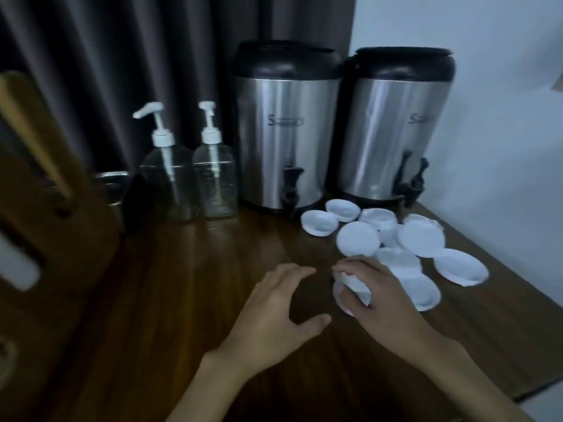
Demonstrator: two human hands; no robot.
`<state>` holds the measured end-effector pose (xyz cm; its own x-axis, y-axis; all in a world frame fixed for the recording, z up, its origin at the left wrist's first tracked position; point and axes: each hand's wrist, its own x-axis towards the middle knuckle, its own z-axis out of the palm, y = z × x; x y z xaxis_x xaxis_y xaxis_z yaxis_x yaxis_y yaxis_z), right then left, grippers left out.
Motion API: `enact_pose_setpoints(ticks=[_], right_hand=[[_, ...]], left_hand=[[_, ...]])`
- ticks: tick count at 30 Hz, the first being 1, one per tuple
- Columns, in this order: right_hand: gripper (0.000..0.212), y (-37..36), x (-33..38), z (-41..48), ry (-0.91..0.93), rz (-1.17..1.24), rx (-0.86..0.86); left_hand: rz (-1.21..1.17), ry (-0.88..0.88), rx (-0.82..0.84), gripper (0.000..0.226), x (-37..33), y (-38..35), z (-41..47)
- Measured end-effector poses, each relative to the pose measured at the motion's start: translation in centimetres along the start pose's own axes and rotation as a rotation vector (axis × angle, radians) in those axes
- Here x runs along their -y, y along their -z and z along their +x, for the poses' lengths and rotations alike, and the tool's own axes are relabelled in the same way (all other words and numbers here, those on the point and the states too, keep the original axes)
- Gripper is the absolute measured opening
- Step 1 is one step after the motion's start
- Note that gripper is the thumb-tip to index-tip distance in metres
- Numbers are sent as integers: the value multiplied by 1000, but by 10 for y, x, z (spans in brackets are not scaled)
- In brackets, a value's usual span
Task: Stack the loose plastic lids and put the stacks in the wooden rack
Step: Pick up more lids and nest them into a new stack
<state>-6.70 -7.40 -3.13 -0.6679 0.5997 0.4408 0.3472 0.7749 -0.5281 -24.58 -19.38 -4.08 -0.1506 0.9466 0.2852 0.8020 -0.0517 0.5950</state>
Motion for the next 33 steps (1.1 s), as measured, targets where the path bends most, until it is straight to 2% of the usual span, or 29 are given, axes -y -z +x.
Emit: enact_pose_setpoints(ticks=[3, 5, 9, 13, 15, 19, 23, 26, 29, 33], right_hand=[[27, 23, -30, -16, -134, -136, -84], [31, 33, -42, -25, -185, -185, -72], [38, 38, -53, -38, -164, -230, -27], [40, 32, -54, -48, -152, -208, -20], [42, 24, -51, -54, -162, -154, -21], [61, 5, -43, -61, -242, -52, -63], [78, -11, -40, -54, -231, -127, -17], [89, -25, -40, -41, -235, -224, 52], [93, -38, -40, -22, -264, -219, 107], [89, -51, -41, 5, -262, -202, 79]], left_hand=[[-80, 7, 33, 83, -4, -38, 28], [-139, 10, 28, 78, -6, -55, 45], [-236, 48, -15, 76, -9, -77, 73], [-203, 105, -36, 92, -8, -92, 86], [-177, 108, -41, 89, -7, -93, 88], [-236, 144, -91, 81, -3, -89, 86], [-305, 219, -223, 77, 8, -74, 74], [-321, 279, -328, 63, 18, -59, 64], [-336, 327, -403, 54, 27, -44, 54], [-449, 397, -472, 50, 38, -33, 48]])
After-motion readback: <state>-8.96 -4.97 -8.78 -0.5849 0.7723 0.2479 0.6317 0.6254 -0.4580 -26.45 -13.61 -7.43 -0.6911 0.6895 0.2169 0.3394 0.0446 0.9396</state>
